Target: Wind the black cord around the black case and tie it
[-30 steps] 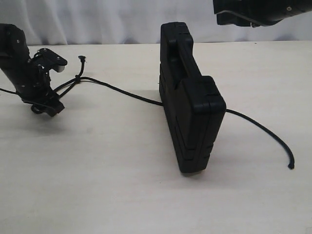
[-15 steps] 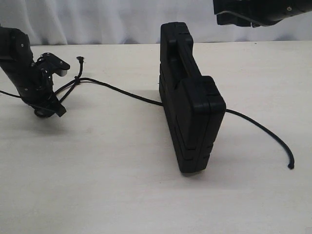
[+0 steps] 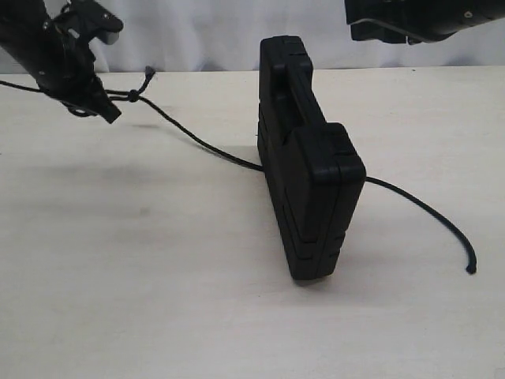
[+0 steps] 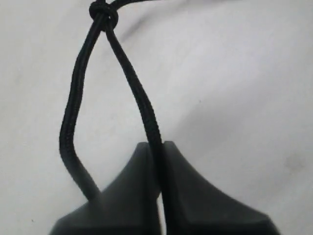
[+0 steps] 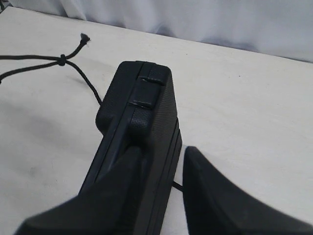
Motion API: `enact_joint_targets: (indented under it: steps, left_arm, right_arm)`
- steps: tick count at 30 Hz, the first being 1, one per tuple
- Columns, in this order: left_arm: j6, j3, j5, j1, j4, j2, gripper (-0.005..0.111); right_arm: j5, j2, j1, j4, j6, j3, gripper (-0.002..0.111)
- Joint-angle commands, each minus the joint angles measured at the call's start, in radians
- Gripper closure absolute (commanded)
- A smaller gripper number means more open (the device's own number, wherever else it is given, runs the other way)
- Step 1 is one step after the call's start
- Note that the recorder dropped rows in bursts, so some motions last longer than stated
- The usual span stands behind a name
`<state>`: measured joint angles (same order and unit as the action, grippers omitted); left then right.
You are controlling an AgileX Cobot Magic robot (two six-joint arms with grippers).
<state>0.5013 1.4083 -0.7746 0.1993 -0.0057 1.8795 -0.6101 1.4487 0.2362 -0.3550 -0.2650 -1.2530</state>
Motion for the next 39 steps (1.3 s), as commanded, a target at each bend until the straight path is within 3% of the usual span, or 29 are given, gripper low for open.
enact_joint_targets:
  steps: [1, 4, 7, 12, 18, 22, 30, 34, 39]
  left_arm:
    - [0.014, 0.005, 0.052, 0.069, -0.07, -0.077, 0.107]
    - [0.056, 0.005, 0.053, 0.138, -0.113, -0.103, 0.107]
    - [-0.013, 0.005, 0.008, 0.179, -0.131, -0.12, 0.107]
    - [-0.024, 0.005, -0.242, 0.225, -0.32, -0.126, 0.107]
    - [0.143, 0.005, -0.334, 0.277, -0.514, -0.126, 0.107]
    - [0.29, 0.005, -0.292, 0.313, -0.669, -0.126, 0.107]
    - [0.281, 0.001, -0.023, 0.313, -0.749, -0.124, 0.107]
    - [0.288, 0.001, 0.01, 0.325, -0.774, -0.117, 0.107]
    - [0.316, 0.001, 0.014, 0.359, -0.774, -0.082, 0.107]
  right_arm:
    - [-0.006, -0.008, -0.002, 0.002, -0.007, -0.001, 0.08]
    - [-0.008, -0.008, -0.002, 0.002, -0.007, -0.001, 0.08]
    - [-0.008, -0.008, -0.002, 0.002, -0.009, -0.001, 0.08]
    - [-0.008, -0.008, -0.002, -0.007, -0.009, -0.001, 0.08]
    - [-0.008, -0.008, -0.002, -0.007, -0.009, -0.001, 0.08]
    - [-0.015, -0.008, -0.002, -0.007, -0.009, -0.001, 0.08]
    - [-0.031, -0.008, -0.002, -0.046, -0.026, -0.001, 0.08]
    - [-0.054, -0.008, -0.002, -0.184, -0.163, -0.001, 0.08]
    - [-0.072, -0.008, -0.002, -0.195, -0.168, -0.001, 0.08]
